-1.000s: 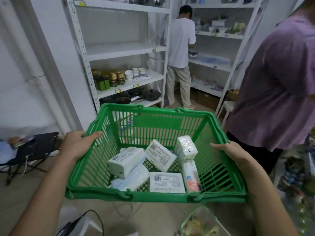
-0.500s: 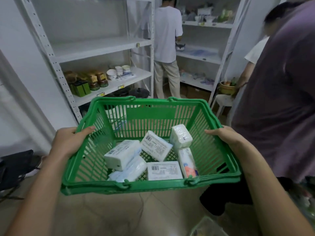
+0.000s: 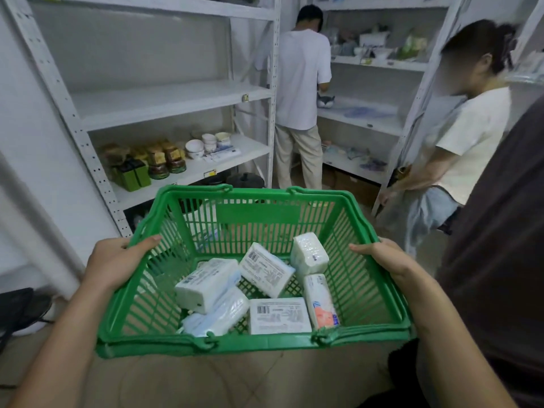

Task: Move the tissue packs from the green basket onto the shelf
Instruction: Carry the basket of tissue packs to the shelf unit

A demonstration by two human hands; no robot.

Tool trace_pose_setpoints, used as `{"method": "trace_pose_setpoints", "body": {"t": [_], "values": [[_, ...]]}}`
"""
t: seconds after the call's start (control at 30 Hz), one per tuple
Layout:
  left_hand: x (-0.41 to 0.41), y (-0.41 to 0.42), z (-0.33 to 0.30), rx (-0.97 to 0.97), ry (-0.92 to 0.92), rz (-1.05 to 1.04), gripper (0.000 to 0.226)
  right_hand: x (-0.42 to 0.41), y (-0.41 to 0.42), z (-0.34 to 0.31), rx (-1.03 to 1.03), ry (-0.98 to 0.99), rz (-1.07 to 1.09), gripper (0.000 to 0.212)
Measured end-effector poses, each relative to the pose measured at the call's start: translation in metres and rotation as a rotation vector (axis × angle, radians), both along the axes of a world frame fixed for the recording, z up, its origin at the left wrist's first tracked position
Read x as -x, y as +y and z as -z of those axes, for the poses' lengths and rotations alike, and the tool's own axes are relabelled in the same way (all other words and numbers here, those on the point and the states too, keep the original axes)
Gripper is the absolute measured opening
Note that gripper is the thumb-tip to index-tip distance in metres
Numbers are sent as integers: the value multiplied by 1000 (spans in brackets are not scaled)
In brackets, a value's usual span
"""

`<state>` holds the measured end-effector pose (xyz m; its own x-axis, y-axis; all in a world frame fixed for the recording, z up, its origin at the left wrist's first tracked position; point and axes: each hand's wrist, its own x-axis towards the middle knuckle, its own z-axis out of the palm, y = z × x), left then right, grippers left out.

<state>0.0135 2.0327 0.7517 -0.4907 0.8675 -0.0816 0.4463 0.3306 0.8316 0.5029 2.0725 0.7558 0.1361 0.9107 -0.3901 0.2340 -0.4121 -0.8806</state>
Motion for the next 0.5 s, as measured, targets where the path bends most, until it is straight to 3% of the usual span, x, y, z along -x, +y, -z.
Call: {"method": "trace_pose_setpoints", "body": {"t": [0.3,0.5], "values": [[13,95,11,69,9,-73,80,18,130,13,47,-2,-73,27],[30,168,17,53,25,-75,59,33,208,29,71,1,-78,23]]}}
